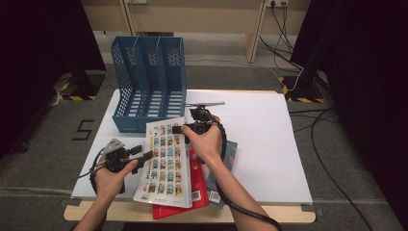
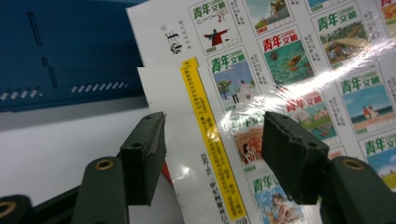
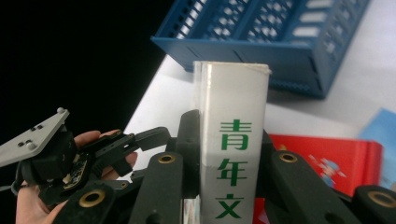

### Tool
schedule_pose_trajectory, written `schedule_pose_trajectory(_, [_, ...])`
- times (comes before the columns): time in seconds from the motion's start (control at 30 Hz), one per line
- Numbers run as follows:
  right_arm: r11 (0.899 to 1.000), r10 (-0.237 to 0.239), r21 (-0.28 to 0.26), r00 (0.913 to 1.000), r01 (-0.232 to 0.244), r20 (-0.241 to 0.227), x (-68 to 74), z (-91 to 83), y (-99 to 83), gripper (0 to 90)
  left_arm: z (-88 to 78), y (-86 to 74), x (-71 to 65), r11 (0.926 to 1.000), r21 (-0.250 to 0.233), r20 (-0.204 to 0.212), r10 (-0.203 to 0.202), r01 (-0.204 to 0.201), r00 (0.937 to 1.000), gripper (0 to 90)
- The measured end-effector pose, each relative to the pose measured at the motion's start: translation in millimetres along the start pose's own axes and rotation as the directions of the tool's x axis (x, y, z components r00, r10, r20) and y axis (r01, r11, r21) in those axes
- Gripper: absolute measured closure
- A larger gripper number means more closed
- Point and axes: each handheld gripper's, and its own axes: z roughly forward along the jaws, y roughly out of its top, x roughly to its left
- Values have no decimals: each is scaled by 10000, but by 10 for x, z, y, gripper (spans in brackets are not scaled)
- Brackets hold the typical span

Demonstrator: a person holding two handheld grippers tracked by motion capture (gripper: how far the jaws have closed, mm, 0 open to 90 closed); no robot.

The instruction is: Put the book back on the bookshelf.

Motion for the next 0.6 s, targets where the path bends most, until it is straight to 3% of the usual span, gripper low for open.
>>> schedule_pose_trajectory(0.33, [9956,-926,-167,9947,919,-443,279,50,149,741,-189,121,35,9986,-530,-264,-31,17,9996,388])
schedule_pose_trajectory(0.6, [9909,-1316,-367,9886,1292,-726,440,146,265,741,-344,210,81,9961,-868,-507,-176,132,9986,380])
